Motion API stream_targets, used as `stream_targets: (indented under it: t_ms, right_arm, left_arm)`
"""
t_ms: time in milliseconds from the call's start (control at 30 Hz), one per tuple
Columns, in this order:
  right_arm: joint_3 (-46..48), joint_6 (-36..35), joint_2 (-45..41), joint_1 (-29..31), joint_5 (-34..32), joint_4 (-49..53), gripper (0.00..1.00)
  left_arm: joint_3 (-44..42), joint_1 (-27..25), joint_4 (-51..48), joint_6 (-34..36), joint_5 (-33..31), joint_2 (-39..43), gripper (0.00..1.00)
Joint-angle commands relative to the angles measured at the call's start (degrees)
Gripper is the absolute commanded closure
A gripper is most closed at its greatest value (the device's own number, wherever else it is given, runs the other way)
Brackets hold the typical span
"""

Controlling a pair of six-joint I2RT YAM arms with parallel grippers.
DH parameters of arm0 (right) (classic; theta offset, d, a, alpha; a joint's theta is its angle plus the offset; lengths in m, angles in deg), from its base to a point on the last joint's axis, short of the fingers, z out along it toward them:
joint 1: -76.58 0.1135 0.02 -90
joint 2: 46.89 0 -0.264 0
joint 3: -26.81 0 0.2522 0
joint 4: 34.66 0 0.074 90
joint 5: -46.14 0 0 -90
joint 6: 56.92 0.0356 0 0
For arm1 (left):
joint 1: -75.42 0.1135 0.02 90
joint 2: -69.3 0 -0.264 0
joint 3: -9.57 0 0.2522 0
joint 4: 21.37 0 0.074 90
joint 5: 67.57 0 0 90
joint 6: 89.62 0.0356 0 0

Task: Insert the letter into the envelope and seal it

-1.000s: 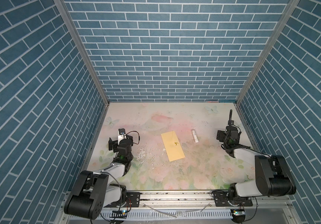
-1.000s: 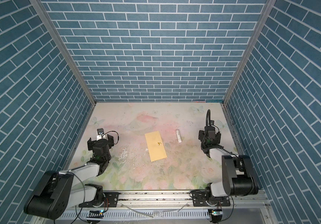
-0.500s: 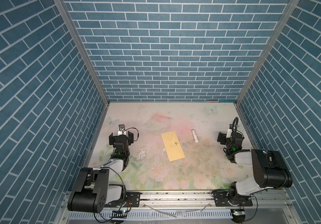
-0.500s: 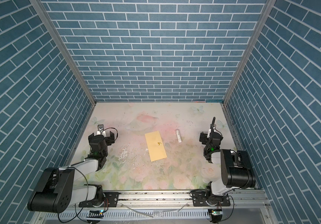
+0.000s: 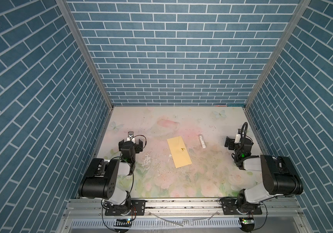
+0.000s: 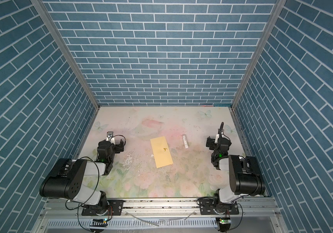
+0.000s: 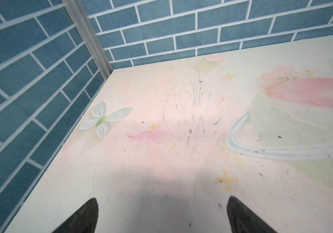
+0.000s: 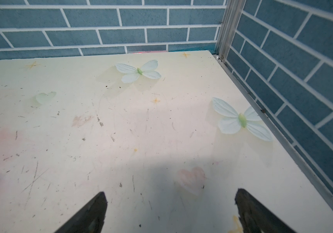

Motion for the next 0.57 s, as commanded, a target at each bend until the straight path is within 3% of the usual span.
stream_targets:
  t_ms: [0,533]
  right_arm:
    - [-0.55,-0.19,0.59,-0.19,-0.34,-1.61,0.01]
    - [-0.83,-0.58,0.61,-0.54,2.21,-0.96,0.01]
  left_arm:
    - [4.16,0.63,-4.18,0.01,3.01,-0.1,0.0]
    - [4.46,1.02,-4.07,-0.07,3.81,-0.25,0.0]
